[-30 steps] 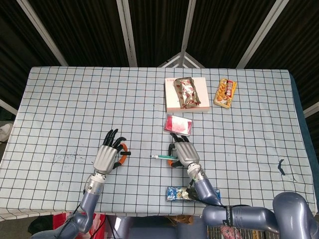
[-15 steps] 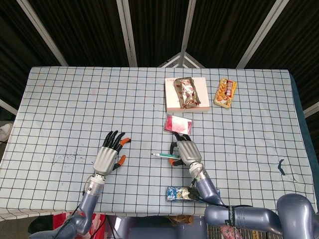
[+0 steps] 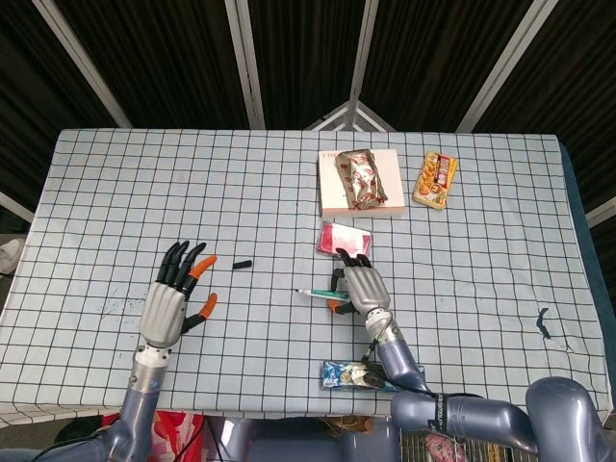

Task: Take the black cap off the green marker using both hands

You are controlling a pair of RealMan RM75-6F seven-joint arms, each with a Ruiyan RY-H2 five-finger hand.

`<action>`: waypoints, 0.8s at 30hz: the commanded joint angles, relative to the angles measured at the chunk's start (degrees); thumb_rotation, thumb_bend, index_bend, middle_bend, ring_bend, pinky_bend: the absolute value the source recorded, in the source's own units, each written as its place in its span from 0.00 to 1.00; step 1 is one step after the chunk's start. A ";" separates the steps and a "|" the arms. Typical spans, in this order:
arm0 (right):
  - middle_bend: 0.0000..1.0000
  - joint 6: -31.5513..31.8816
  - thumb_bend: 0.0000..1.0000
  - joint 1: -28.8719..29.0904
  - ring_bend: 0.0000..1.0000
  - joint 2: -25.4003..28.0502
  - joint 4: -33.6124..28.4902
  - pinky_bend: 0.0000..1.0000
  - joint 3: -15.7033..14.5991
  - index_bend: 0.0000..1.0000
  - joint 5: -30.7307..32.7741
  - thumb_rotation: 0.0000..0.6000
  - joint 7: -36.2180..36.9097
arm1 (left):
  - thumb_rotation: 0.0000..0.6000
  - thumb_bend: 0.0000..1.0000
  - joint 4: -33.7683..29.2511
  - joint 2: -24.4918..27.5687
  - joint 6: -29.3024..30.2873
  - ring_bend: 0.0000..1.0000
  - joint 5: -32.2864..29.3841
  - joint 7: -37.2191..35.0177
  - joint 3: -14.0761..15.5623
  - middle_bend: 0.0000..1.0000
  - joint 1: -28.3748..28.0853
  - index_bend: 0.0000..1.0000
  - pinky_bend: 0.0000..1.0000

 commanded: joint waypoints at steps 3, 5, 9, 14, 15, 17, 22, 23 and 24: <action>0.09 -1.15 0.68 0.20 0.18 -0.63 1.40 0.09 0.27 0.81 0.00 1.00 -0.32 | 1.00 0.48 -12.87 12.74 3.44 0.00 -0.31 7.24 -0.27 0.08 4.56 0.20 0.00; 0.09 -1.62 0.68 0.23 0.15 -0.53 1.47 0.07 0.19 0.75 0.09 1.00 -0.76 | 1.00 0.48 -13.31 14.08 3.30 0.00 -1.05 6.35 -0.39 0.08 5.34 0.20 0.00; 0.09 -1.30 0.61 0.36 0.08 0.04 0.56 0.04 -0.05 0.45 0.42 1.00 -2.97 | 1.00 0.48 -12.51 15.03 2.80 0.00 -1.83 4.91 -0.79 0.08 6.04 0.20 0.00; 0.08 1.34 0.47 0.64 0.08 1.24 -3.27 0.04 1.00 0.23 2.66 1.00 -7.27 | 1.00 0.48 -11.42 15.25 2.33 0.00 -1.90 3.85 -1.16 0.07 6.42 0.20 0.00; 0.08 1.81 0.47 0.66 0.08 1.54 -4.23 0.04 1.35 0.20 3.47 1.00 -8.02 | 1.00 0.48 -11.23 15.25 2.19 0.00 -1.78 3.99 -1.11 0.07 6.49 0.20 0.00; 0.07 2.28 0.46 0.79 0.08 2.29 -6.02 0.03 1.71 0.16 5.06 1.00 -9.63 | 1.00 0.48 -10.91 15.13 2.00 0.00 -1.64 4.15 -1.03 0.07 6.67 0.20 0.00; 0.06 2.63 0.44 1.15 0.07 4.28 -9.64 0.02 1.91 0.11 9.20 1.00 -13.10 | 1.00 0.48 -10.37 15.00 1.84 0.00 -1.57 3.53 -1.07 0.07 7.20 0.20 0.00; 0.06 2.69 0.44 1.03 0.06 4.89 -10.57 0.02 1.99 0.11 9.49 1.00 -13.13 | 1.00 0.48 -10.40 15.10 2.03 0.00 -1.46 3.34 -1.14 0.07 7.35 0.20 0.00; 0.06 2.88 0.44 0.91 0.06 5.29 -11.13 0.02 2.05 0.11 9.39 1.00 -13.04 | 1.00 0.48 -10.41 15.18 2.22 0.00 -1.35 3.27 -1.19 0.07 7.45 0.20 0.00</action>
